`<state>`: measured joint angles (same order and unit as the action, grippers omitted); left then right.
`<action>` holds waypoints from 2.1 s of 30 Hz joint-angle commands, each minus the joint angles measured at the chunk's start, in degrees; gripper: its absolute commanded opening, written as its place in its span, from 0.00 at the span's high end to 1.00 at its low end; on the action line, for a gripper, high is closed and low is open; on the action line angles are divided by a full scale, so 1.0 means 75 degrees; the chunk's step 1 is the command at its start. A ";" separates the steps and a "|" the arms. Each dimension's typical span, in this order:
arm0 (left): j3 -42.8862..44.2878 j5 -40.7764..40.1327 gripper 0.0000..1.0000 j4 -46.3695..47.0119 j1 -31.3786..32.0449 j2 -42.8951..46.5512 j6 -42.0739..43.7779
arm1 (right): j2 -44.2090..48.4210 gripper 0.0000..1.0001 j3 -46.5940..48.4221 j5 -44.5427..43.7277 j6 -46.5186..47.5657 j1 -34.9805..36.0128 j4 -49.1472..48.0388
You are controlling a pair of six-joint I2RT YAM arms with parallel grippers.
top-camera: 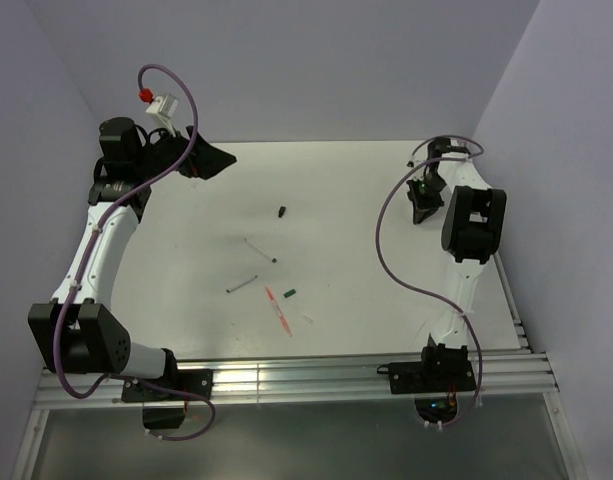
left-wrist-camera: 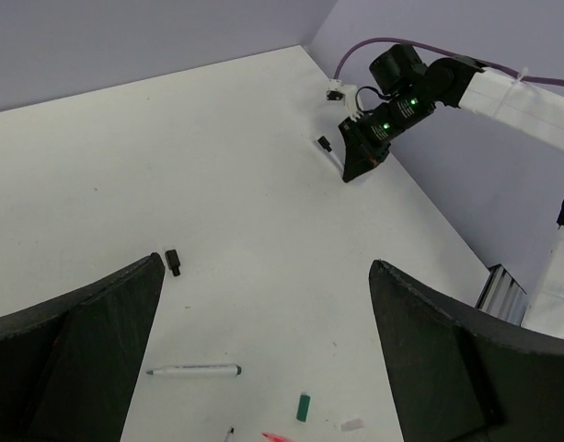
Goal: Insert the pens into the pen caps
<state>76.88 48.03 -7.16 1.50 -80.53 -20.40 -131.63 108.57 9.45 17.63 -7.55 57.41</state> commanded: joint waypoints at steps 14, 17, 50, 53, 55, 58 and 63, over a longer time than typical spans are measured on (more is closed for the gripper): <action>0.0179 -0.0299 0.01 -0.0194 0.0023 0.0085 0.0377 | 0.1894 1.00 -0.3237 -0.0393 0.0134 -0.0446 0.0092; 0.0167 -0.0298 0.00 -0.0136 0.0023 0.0085 0.0330 | 0.2012 1.00 -0.3531 -0.0557 0.0041 -0.0622 -0.0025; 0.0635 -0.0544 0.01 -0.0908 0.0023 0.0202 0.0914 | 0.2843 0.26 -0.3111 -0.0605 0.0040 -0.0704 0.0173; 0.0706 -0.0604 0.00 -0.1248 0.0023 0.0203 0.1533 | 0.3195 0.21 -0.2408 -0.0127 0.0145 -0.0704 0.0489; 0.1020 -0.0185 0.01 -0.2089 0.0023 0.0039 0.2201 | 0.3498 0.07 -0.1682 0.0203 0.0216 -0.0681 0.0747; 0.1734 -0.0415 0.00 -0.4102 0.0140 -0.0639 0.3841 | 0.3956 0.00 -0.0873 0.0894 0.0239 -0.0541 0.0994; 0.1376 -0.1889 0.14 -0.5352 0.0561 -0.1040 0.5475 | 0.4682 0.00 -0.0636 0.1352 0.0205 0.0092 0.0936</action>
<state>88.75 40.95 -37.34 3.68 -87.42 10.02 -100.71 102.61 14.90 18.72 -10.15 62.15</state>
